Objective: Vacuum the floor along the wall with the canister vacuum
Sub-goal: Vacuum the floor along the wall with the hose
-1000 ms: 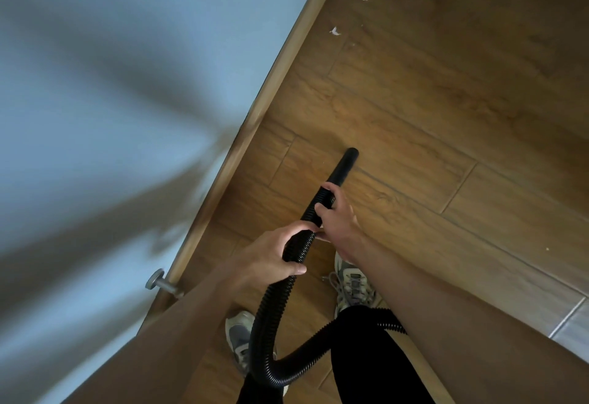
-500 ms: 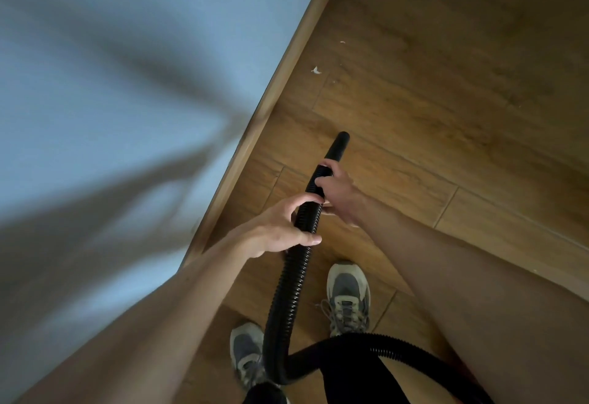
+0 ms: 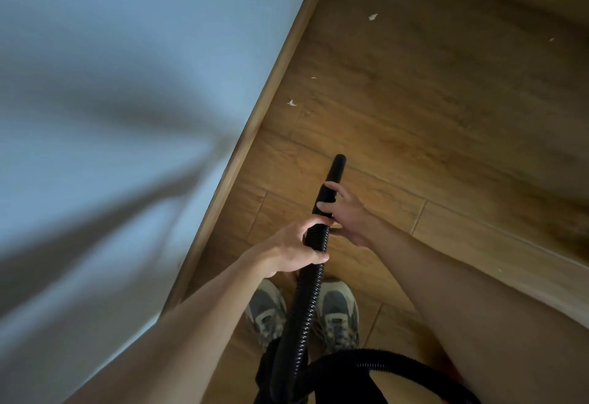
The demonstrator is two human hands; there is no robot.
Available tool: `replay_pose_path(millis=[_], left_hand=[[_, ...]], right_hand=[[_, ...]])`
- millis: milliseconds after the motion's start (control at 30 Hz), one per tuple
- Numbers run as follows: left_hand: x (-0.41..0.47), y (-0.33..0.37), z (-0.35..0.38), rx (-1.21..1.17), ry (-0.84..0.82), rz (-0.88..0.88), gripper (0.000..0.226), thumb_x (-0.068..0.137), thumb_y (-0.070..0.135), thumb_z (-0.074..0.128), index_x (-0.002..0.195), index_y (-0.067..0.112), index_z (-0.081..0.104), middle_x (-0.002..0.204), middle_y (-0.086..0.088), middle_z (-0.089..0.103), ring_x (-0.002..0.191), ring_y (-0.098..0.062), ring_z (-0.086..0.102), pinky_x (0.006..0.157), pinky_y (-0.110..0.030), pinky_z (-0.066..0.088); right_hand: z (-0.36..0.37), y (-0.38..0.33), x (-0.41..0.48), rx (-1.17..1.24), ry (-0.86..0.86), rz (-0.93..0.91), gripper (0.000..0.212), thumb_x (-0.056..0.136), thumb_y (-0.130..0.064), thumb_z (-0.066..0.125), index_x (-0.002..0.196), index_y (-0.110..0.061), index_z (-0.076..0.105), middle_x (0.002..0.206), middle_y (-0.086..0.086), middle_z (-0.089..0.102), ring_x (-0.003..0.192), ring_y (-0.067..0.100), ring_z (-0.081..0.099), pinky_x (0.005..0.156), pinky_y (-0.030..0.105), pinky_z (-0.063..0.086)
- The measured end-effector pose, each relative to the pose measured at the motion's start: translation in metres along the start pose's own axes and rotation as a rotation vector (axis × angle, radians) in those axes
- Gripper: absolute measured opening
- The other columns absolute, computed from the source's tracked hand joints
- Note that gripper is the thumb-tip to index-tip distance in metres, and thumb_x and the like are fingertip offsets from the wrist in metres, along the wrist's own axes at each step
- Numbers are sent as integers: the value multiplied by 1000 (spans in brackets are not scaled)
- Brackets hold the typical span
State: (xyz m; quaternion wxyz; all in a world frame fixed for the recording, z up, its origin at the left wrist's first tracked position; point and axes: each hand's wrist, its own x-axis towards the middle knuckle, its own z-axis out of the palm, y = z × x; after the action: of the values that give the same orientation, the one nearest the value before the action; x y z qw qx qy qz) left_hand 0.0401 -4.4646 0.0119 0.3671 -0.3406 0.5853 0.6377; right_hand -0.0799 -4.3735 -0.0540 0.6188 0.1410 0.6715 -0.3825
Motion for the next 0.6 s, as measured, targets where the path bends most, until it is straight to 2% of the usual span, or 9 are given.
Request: replay_pose_path(millis=[67, 133, 267, 433, 467, 533, 600], left_hand=[[-3, -7, -4, -3, 11, 8, 63, 91, 15, 68, 144, 35, 41, 136, 4, 45, 120, -16, 48, 96, -32, 43], [-6, -18, -9, -15, 28, 13, 62, 91, 16, 69, 143, 37, 42, 142, 4, 44, 124, -17, 47, 99, -34, 41], [-15, -31, -20, -60, 83, 36, 59, 92, 15, 68, 141, 37, 44, 141, 7, 44, 121, -13, 46, 91, -29, 38], [-24, -28, -36, -121, 130, 36, 61, 91, 13, 69, 141, 37, 44, 134, 8, 49, 118, -13, 50, 93, -30, 43], [-24, -26, -41, -127, 145, 48, 60, 91, 13, 69, 141, 37, 45, 134, 9, 50, 117, -11, 50, 92, -27, 43], [-23, -17, -50, -142, 178, 77, 56, 92, 12, 69, 138, 34, 48, 127, 15, 54, 108, 0, 51, 80, -13, 40], [-18, -12, -57, -187, 202, 92, 55, 91, 11, 70, 136, 34, 50, 121, 15, 60, 104, 2, 56, 76, -11, 40]], right_hand=[[6, -1, -1, -18, -39, 5, 63, 93, -7, 62, 144, -36, 39, 133, 8, 53, 112, 25, 59, 73, 39, 53], [14, -1, -3, -56, -61, 8, 65, 94, -10, 63, 147, -37, 35, 132, 7, 53, 108, 23, 61, 73, 37, 55], [34, -2, -6, -139, -60, 1, 65, 97, -19, 60, 150, -37, 27, 128, 3, 53, 90, 18, 65, 65, 32, 56], [55, -19, -10, -149, -60, -22, 65, 97, -20, 59, 150, -40, 28, 130, 3, 53, 95, 21, 67, 62, 31, 57], [57, -26, -9, -149, -62, -30, 64, 97, -20, 58, 150, -40, 28, 130, 3, 52, 96, 22, 67, 62, 31, 57], [59, -42, -6, -167, -59, -51, 63, 97, -19, 57, 149, -41, 29, 130, 4, 53, 96, 22, 67, 63, 33, 58], [61, -57, 0, -214, -65, -67, 62, 97, -18, 55, 149, -41, 30, 128, 4, 55, 91, 20, 67, 63, 33, 57]])
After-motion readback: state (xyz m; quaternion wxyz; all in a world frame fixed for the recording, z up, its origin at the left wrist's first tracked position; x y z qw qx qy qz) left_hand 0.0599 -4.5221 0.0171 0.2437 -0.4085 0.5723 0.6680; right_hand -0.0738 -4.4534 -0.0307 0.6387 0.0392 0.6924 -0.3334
